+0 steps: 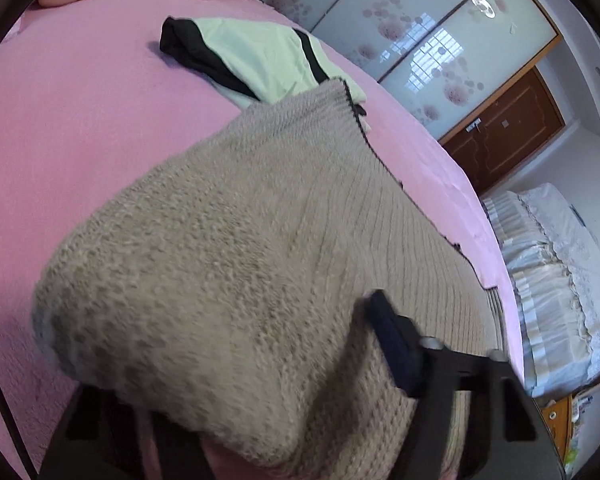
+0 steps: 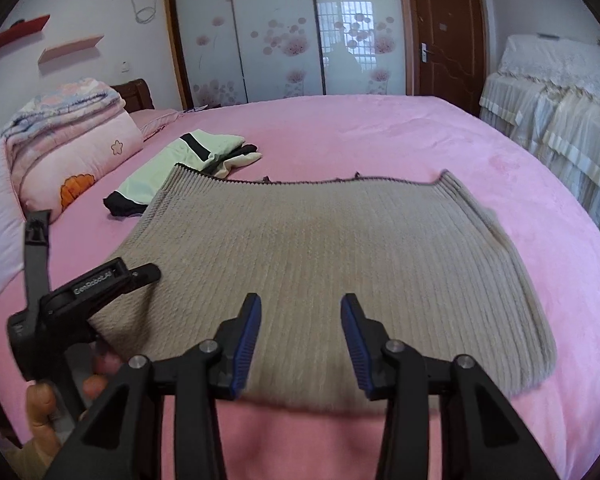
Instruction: Fold large clothes
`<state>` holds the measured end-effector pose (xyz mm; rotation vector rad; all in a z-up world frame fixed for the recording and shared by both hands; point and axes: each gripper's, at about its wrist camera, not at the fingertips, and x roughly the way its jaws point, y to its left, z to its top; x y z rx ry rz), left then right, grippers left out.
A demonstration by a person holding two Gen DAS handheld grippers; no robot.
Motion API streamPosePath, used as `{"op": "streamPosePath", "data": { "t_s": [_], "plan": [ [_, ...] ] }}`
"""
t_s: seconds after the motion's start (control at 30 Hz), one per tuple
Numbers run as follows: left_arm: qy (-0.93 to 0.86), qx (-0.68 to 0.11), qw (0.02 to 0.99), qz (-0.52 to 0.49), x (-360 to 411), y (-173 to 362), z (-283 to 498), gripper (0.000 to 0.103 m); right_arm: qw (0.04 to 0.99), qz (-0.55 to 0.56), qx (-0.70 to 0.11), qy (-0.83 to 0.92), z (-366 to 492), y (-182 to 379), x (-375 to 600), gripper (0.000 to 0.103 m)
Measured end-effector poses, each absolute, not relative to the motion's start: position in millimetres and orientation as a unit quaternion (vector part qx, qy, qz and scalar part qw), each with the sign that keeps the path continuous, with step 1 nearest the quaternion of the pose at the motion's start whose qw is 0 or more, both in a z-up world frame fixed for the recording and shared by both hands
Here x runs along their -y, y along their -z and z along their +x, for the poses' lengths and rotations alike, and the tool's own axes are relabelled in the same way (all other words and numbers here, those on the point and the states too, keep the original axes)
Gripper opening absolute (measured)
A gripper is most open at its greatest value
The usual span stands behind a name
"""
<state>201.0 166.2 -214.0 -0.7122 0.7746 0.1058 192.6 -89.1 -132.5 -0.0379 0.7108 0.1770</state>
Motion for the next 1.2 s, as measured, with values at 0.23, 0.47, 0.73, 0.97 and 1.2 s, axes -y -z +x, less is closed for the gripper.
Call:
{"op": "streamPosePath", "data": {
  "t_s": [0.23,0.47,0.73,0.97,1.2],
  "plan": [
    [-0.064,-0.317,0.91,-0.259,-142.4,155.1,199.5,0.017,0.894,-0.059,-0.431,-0.11,265.2,190.3,57.6,0.012],
    [0.017,-0.256,0.951,-0.176,-63.9,87.2,206.4,0.013,0.881,0.026,-0.447,-0.154,255.6,204.7,86.0,0.012],
    [0.147,-0.258,0.949,-0.107,79.3,58.0,228.0,0.013,0.912,0.108,-0.395,-0.012,178.0,154.6,219.1,0.011],
    [0.214,-0.407,0.888,0.003,196.3,158.7,237.4,0.014,0.897,0.153,-0.401,0.11,123.6,162.0,324.0,0.012],
    [0.244,-0.392,0.883,0.085,210.0,177.3,211.7,0.072,0.888,0.178,-0.41,0.109,116.8,168.2,334.5,0.012]
  ]
}}
